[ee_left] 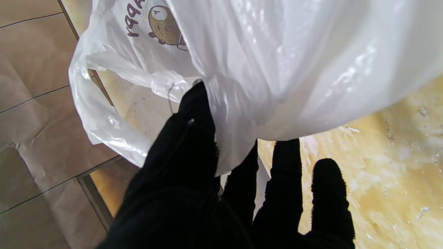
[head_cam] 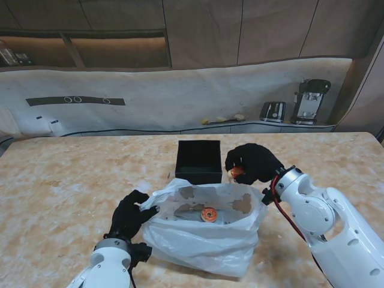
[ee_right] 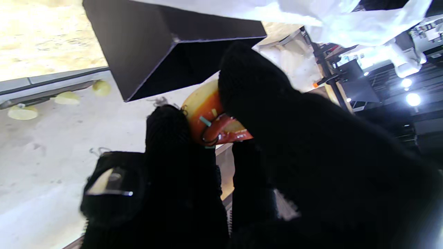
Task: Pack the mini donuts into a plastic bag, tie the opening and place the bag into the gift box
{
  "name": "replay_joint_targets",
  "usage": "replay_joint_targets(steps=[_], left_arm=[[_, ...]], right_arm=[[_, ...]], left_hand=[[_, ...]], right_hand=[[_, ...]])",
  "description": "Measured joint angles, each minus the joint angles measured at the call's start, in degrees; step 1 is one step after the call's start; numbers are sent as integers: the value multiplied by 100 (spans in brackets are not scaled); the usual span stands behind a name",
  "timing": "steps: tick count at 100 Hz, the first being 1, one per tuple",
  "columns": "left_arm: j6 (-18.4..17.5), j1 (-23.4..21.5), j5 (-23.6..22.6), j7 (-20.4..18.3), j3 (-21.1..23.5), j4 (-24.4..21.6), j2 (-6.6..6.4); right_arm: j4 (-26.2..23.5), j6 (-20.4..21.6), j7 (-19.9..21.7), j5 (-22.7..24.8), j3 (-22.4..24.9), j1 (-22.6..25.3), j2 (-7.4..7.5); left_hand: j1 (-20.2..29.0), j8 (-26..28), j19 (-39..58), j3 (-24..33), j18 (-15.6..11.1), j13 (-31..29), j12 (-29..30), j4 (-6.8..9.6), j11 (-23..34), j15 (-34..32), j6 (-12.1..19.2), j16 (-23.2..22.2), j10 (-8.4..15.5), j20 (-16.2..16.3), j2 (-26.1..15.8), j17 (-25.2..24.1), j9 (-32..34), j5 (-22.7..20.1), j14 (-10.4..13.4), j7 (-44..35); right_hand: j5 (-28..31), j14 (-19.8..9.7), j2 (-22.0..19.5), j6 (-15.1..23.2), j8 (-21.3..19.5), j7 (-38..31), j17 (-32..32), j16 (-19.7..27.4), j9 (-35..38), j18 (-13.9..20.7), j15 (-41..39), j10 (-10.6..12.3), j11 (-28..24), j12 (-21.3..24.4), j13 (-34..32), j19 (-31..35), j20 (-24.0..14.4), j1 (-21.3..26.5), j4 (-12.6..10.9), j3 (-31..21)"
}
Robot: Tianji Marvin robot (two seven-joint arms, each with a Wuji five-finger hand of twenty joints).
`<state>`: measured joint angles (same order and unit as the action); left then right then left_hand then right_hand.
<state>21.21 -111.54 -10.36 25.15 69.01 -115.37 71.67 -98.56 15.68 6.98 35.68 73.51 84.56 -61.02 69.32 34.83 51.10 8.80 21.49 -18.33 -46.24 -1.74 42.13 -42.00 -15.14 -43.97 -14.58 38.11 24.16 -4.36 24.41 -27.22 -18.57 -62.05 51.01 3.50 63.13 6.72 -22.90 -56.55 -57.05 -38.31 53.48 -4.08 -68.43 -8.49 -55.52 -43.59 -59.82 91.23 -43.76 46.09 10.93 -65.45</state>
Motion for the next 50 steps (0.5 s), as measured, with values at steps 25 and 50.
replay_joint_targets(steps=[25,50], left_arm=[[-5,6,12,3,-5,5,5],[4,4,28,7,-7,7,9]], right_arm=[[-145,464,384,-80,-49,5,38],[-202,835,786,-221,64,101,128]], left_hand=[[0,0,0,0,0,0,0,0,0,0,0,0,0,0,0,0,0,0,0,0],[0,0,0,0,0,0,0,0,0,0,0,0,0,0,0,0,0,0,0,0]], right_hand=[[-29,11,-164,8,48,0,106,-91,-3,-16,130,0,142,-3,70,-24,-18,7,-48,353],[-121,71,-314,67,122,0,482,-225,-66,-98,426,110,292,-8,346,-298,-77,2,-122,792]])
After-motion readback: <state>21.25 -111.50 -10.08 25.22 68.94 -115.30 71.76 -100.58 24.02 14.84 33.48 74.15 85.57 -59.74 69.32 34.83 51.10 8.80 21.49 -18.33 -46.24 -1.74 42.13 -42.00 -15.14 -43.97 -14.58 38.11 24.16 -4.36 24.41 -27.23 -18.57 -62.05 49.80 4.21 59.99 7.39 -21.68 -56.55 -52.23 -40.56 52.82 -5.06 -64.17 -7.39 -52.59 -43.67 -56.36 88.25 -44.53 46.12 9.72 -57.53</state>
